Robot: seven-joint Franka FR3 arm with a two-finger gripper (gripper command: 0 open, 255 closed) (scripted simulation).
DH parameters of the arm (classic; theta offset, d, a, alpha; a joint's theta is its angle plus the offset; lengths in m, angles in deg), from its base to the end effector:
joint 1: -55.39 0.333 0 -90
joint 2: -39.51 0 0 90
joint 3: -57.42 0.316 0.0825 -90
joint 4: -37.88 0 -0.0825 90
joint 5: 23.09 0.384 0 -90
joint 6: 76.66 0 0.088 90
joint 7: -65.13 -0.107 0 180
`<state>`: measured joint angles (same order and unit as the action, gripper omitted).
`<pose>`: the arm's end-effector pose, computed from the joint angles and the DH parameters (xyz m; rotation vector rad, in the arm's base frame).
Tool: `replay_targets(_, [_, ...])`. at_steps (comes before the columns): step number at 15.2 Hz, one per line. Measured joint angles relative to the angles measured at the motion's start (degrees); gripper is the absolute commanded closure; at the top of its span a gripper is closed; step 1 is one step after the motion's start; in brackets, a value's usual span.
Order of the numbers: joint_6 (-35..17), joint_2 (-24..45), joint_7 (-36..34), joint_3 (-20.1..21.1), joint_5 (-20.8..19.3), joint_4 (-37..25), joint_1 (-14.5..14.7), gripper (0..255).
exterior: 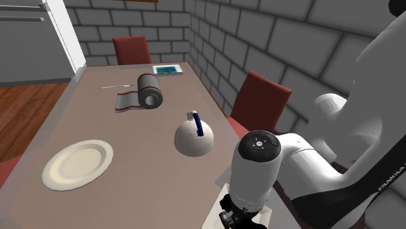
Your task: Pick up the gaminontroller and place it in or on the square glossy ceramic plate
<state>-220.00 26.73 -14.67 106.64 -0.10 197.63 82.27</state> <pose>0.1090 0.3475 0.2437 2.9766 -0.6425 -0.1099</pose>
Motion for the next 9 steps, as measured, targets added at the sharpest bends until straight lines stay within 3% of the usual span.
replay_targets(6, [-6.78, 7.28, -4.54, 2.56, -6.50, 0.46, -3.54, 255])
replay_targets(9, [-7.45, 7.94, -5.02, 2.70, -7.20, 0.56, -3.80, 255])
